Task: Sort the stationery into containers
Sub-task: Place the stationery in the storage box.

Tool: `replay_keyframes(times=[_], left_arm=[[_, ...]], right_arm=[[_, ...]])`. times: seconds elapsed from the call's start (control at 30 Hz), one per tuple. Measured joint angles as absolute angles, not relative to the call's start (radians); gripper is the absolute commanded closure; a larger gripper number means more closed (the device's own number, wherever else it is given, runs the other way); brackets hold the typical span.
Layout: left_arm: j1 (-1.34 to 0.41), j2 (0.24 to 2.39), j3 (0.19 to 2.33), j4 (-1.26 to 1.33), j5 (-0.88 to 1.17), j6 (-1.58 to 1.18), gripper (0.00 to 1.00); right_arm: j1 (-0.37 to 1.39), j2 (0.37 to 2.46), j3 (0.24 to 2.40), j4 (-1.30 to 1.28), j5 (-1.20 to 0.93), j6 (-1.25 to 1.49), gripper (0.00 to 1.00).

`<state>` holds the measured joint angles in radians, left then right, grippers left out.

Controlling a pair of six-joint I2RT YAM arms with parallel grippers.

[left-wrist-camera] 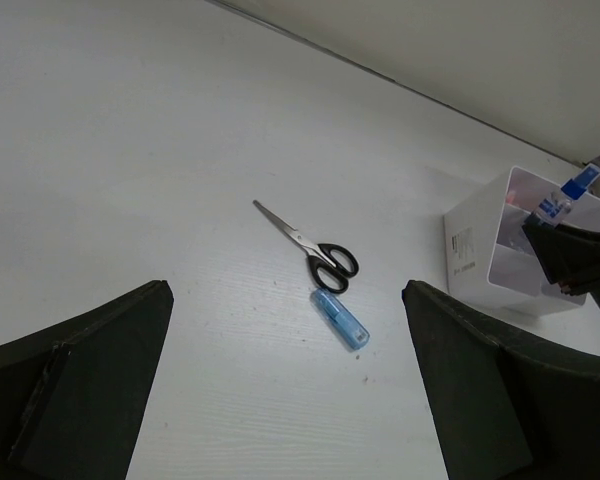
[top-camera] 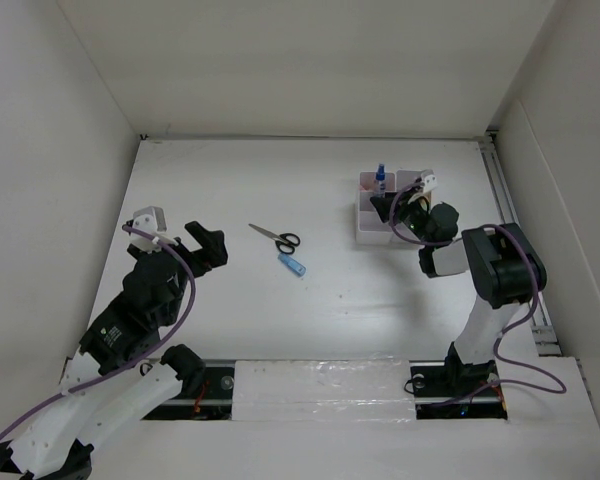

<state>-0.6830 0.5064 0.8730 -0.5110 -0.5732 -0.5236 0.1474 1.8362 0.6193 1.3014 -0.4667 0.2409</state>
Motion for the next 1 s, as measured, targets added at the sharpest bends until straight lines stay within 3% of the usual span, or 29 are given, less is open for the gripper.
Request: replay_keyframes(times=[0.4, 0.6, 0.8, 0.9, 1.0], left_arm=[[-0.683, 0.497, 0.87, -0.505, -0.57, -0.513, 0.0], [-0.683, 0.492, 0.87, -0.504, -0.564, -0.512, 0.0], [-0.683, 0.485, 0.87, -0.504, -0.558, -0.513, 0.0], [-0.683, 0.482, 0.87, -0.504, -0.557, -0.513, 0.0], [-0.683, 0.482, 0.87, -0.504, -0.557, -0.512, 0.0]], right_arm=[[0.165, 1.842, 0.619, 1.301, -0.444, 0.204, 1.0], [0.165, 1.842, 0.619, 1.301, -0.445, 0.201, 0.65], [0.17, 1.841, 0.609, 1.309, -0.445, 0.197, 0.52], [0.178, 1.831, 0.589, 1.318, -0.455, 0.197, 0.36], [0.183, 1.814, 0.572, 1.317, -0.456, 0.195, 0.33]])
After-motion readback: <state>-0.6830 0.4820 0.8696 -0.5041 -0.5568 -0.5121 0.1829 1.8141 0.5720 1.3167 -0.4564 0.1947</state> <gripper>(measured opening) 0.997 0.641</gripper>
